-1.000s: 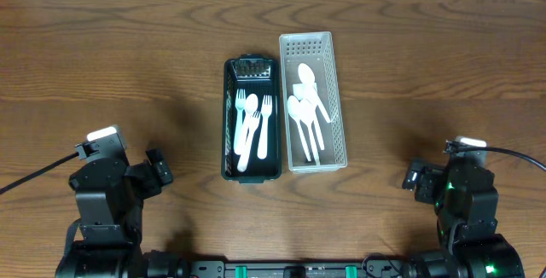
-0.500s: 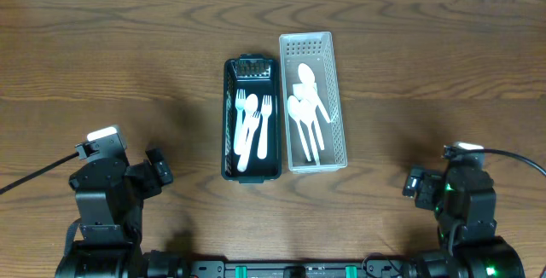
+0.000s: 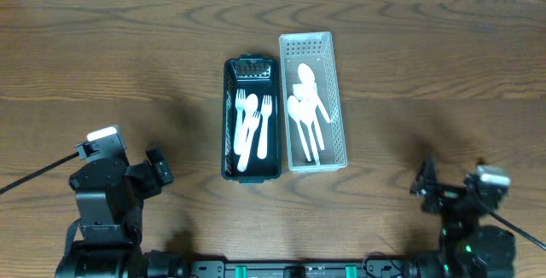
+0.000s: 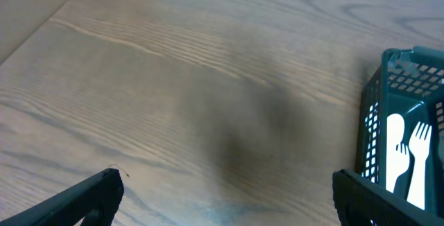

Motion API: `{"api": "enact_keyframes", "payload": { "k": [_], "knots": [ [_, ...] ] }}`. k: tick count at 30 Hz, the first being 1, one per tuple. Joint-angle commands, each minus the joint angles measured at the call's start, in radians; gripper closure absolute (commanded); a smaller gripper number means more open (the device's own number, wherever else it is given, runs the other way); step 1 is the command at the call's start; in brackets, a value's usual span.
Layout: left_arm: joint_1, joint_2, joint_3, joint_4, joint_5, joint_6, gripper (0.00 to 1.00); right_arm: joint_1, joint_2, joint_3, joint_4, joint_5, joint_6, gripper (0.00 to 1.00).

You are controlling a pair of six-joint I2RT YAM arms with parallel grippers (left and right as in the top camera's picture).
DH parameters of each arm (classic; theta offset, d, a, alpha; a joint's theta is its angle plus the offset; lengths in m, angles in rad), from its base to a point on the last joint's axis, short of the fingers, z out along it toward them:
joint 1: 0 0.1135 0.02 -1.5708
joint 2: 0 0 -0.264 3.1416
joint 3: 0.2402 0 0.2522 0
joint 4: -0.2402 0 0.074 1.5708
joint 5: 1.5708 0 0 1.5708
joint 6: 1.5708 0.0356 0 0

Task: Pack container

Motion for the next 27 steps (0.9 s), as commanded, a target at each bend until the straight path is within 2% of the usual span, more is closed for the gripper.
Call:
{"api": "enact_keyframes", "payload": {
  "k": [1, 5, 9, 12, 27],
  "knots": [
    [0.003, -0.001, -0.002, 0.001, -0.012, -0.012, 0.02, -0.008, -0.004, -0.159, 0.195, -0.1, -0.06, 0.01],
    [0.003, -0.001, -0.002, 0.001, -0.012, -0.012, 0.02, -0.008, -0.005, -0.336, 0.489, -0.091, -0.061, 0.01],
    [0.003, -0.001, -0.002, 0.001, -0.012, -0.012, 0.02, -0.006, -0.005, -0.346, 0.401, -0.097, -0.092, 0.01],
    [0.003, -0.001, -0.002, 0.001, -0.012, -0.012, 0.02, -0.003, -0.005, -0.346, 0.401, -0.149, -0.08, 0.01],
    [0.003, -0.001, -0.002, 0.001, -0.012, -0.012, 0.02, -0.003, -0.005, -0.346, 0.401, -0.15, -0.078, 0.01]
  ]
}}
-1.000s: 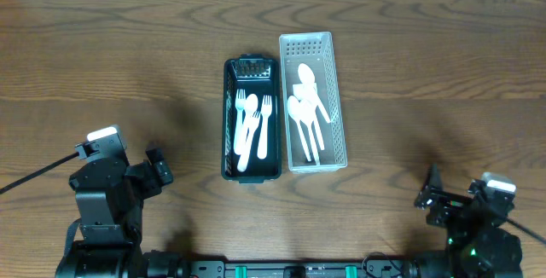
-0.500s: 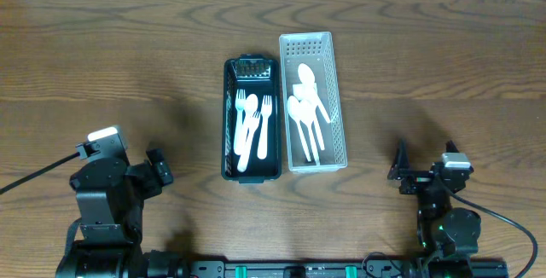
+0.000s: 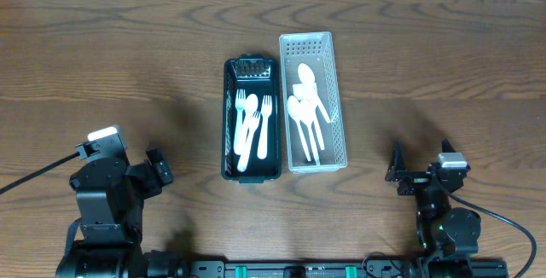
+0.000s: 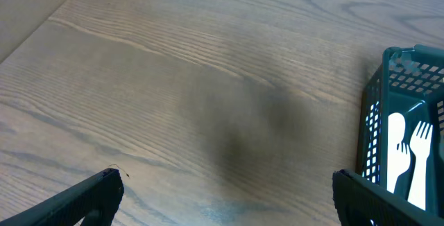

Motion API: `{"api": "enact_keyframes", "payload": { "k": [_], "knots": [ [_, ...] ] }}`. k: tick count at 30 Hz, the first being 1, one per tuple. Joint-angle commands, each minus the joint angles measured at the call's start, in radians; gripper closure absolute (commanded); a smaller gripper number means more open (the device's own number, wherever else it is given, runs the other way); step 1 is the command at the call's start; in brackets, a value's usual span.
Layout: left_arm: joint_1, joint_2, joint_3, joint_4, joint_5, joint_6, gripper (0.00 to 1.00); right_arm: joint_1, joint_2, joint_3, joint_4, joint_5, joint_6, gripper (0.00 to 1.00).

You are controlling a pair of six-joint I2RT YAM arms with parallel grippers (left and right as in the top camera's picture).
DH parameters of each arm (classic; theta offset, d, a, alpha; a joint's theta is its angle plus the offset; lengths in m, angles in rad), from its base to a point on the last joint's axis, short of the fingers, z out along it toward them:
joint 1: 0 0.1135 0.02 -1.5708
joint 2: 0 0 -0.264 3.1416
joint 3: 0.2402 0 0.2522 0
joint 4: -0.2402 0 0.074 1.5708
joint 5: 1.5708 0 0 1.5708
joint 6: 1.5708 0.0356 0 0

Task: Pack container

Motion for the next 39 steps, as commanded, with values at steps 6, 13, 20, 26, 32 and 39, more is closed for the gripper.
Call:
{"api": "enact_keyframes", "payload": {
  "k": [6, 13, 20, 26, 32, 39],
  "knots": [
    [0.003, -0.002, 0.0, 0.001, -0.012, -0.011, 0.02, -0.002, -0.008, -0.002, -0.004, -0.013, -0.012, 0.01],
    [0.003, -0.005, -0.001, 0.002, -0.031, 0.02, 0.02, -0.002, -0.008, -0.002, -0.004, -0.013, -0.012, 0.01],
    [0.003, -0.187, -0.059, -0.085, 0.052, 0.079, 0.02, -0.002, -0.008, -0.002, -0.004, -0.013, -0.012, 0.01],
    [0.003, -0.44, -0.33, 0.097, 0.136, 0.071, 0.02, -0.002, -0.008, -0.002, -0.004, -0.013, -0.012, 0.01],
    [0.003, -0.53, -0.554, 0.502, 0.142, 0.083, 0.02, -0.002, -0.008, -0.002, -0.004, -0.013, -0.012, 0.01],
    [0.002, -0.57, -0.76, 0.826, 0.143, 0.087, 0.02, -0.002, -0.008, -0.002, -0.004, -0.013, -0.012, 0.01]
  ]
}}
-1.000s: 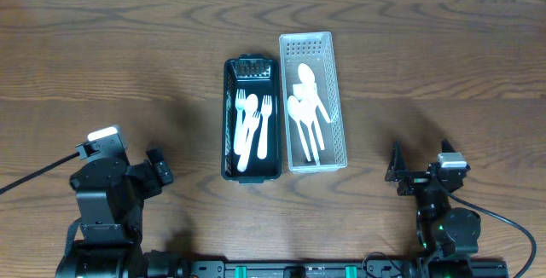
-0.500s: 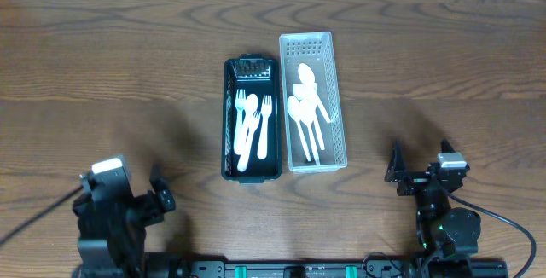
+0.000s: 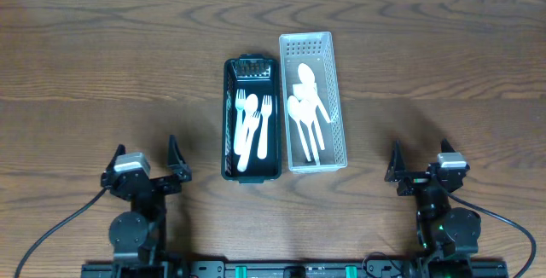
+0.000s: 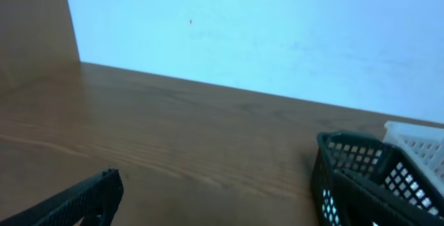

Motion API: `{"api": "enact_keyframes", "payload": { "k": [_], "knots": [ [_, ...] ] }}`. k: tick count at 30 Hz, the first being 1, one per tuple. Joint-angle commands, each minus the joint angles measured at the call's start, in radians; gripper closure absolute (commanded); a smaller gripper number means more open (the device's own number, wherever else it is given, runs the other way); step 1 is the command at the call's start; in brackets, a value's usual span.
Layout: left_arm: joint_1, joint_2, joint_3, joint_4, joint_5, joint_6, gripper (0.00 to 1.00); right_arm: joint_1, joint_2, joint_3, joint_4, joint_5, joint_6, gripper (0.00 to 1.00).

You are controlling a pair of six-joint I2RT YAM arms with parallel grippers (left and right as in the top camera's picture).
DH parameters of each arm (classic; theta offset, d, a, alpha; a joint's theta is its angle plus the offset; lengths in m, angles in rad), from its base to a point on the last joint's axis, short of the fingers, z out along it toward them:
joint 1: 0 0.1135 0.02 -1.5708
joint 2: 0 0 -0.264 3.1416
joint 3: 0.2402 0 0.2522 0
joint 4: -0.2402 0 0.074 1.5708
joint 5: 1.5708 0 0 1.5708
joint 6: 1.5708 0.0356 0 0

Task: Pack container

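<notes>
A dark green basket (image 3: 251, 118) in the middle of the table holds white plastic forks (image 3: 252, 129) and a spoon. Touching its right side, a white basket (image 3: 312, 101) holds white spoons (image 3: 306, 112). My left gripper (image 3: 144, 160) sits low at the front left, open and empty, its fingertips pointing away from me. In the left wrist view the dark green basket (image 4: 361, 167) is at the right, with the white basket (image 4: 420, 137) behind it. My right gripper (image 3: 421, 160) rests at the front right, open and empty.
The brown wooden table (image 3: 102, 56) stretches to both sides of the baskets. A pale wall (image 4: 263, 25) rises behind the table's far edge in the left wrist view. Cables run from both arm bases at the front edge.
My left arm has dropped down to its low resting pose at the front left, and its camera now looks level across the table instead of down at it. The right arm has not moved.
Both arms were raised at the front corners, with both baskets holding their cutlery. Then the right arm had settled low at the front right. Now the left arm has also settled low, both grippers open and empty.
</notes>
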Motion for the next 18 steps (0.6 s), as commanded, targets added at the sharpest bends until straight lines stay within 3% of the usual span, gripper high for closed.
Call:
{"api": "enact_keyframes", "payload": {
  "k": [1, 8, 18],
  "knots": [
    [0.002, -0.032, -0.065, 0.062, 0.008, 0.017, 0.02, -0.002, -0.007, -0.002, -0.003, -0.003, -0.011, 0.01],
    [-0.005, -0.027, -0.117, -0.019, 0.151, 0.025, 0.02, -0.002, -0.007, -0.002, -0.003, -0.003, -0.011, 0.01],
    [-0.014, -0.028, -0.117, -0.015, 0.149, 0.031, 0.02, -0.002, -0.007, -0.002, -0.003, -0.003, -0.011, 0.01]
  ]
}}
